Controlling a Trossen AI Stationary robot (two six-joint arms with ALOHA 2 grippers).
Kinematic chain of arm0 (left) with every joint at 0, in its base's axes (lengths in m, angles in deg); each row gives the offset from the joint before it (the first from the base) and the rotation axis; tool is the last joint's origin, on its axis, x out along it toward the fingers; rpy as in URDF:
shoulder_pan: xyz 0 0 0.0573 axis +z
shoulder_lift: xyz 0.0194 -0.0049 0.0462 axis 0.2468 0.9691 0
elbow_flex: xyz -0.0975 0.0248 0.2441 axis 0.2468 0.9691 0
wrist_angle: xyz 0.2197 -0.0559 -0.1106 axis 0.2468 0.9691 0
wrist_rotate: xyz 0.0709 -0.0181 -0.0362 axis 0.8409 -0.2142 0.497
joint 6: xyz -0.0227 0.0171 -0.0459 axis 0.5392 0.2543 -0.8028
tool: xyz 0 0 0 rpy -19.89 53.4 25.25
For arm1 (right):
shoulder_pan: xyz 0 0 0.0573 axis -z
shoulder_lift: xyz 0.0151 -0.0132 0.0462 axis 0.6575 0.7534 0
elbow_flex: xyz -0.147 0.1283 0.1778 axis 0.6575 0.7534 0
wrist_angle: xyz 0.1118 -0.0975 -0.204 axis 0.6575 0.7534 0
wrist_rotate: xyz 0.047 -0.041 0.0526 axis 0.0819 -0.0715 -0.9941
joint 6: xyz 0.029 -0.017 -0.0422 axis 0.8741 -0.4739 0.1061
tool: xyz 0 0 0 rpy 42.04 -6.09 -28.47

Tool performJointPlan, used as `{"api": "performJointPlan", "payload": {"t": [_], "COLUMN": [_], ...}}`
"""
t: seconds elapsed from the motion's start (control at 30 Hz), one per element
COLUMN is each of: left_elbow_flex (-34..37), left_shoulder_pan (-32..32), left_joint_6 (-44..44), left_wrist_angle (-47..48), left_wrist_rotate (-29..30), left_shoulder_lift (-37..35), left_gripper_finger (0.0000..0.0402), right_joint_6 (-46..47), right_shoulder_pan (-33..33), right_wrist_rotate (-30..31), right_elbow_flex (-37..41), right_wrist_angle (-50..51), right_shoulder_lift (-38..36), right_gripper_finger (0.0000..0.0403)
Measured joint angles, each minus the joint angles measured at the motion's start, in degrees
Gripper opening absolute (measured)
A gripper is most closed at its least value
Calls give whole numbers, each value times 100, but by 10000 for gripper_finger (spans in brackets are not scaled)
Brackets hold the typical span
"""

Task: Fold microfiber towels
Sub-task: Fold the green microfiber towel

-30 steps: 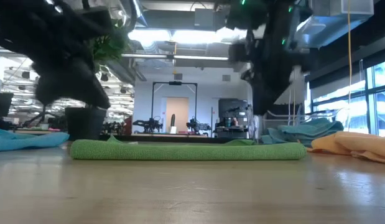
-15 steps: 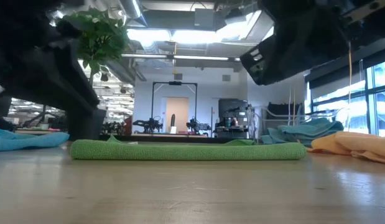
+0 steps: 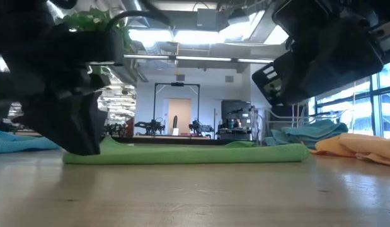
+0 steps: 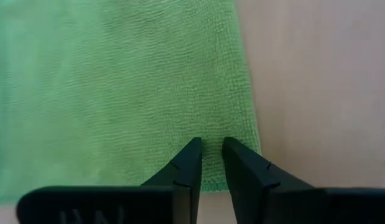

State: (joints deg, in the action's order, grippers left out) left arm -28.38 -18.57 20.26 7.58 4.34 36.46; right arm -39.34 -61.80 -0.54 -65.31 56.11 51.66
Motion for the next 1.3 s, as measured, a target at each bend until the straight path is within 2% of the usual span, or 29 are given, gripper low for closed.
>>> {"api": "performJointPlan", "payload": {"t": [0.13, 0.27, 0.4, 0.47, 0.53, 0.6, 0.73, 0.83, 0.93, 1.0, 1.03, 1.1, 1.17, 1.23, 1.3], "left_elbow_flex": [-1, 2, 0, -14, -122, -255, -608, -713, -684, -554, -448, -191, 88, 292, 427], "left_shoulder_pan": [-14, -9, 20, 48, 91, 93, -15, -78, -48, 19, 64, 126, 160, 161, 160], "left_joint_6": [-561, -975, -268, 48, 249, 484, 679, 643, 303, 104, 66, 41, 47, 49, 5], "left_wrist_angle": [-623, -1854, -3595, -4084, -3911, -3328, -1481, -93, 480, 428, 253, -288, -877, -1165, -1356], "left_wrist_rotate": [-366, -430, -410, -468, -527, -413, 374, 910, 981, 724, 554, 293, 166, 116, 101], "left_shoulder_lift": [6, 81, 354, 443, 437, 308, -89, -264, -339, -326, -313, -309, -309, -309, -309], "left_gripper_finger": [51, 42, 39, 39, 39, 39, 39, 39, 39, 39, 39, 39, 39, 39, 39], "right_joint_6": [147, 340, 471, 475, 581, 737, 1125, 1410, 1515, 1375, 1314, 1219, 1332, 1433, 1524], "right_shoulder_pan": [-21, -233, -655, -931, -1201, -1446, -1753, -1821, -1771, -1649, -1536, -1181, -737, -344, -35], "right_wrist_rotate": [-7, -24, -43, 132, 466, 865, 2095, 3753, 5812, 6675, 6840, 6594, 5720, 4680, 3944], "right_elbow_flex": [0, 0, -2, -2, -2, -2, -4, -4, -4, -4, -4, -11, -11, -9, -9], "right_wrist_angle": [66, 286, 204, 162, 164, 265, 819, 1294, 1279, 1108, 987, 907, 904, 961, 952], "right_shoulder_lift": [0, 0, 2, 1, 0, 0, 0, 3, 4, 4, 4, 2, 65, 164, 267], "right_gripper_finger": [99, 99, 99, 99, 99, 99, 99, 99, 99, 99, 99, 99, 99, 99, 99]}}
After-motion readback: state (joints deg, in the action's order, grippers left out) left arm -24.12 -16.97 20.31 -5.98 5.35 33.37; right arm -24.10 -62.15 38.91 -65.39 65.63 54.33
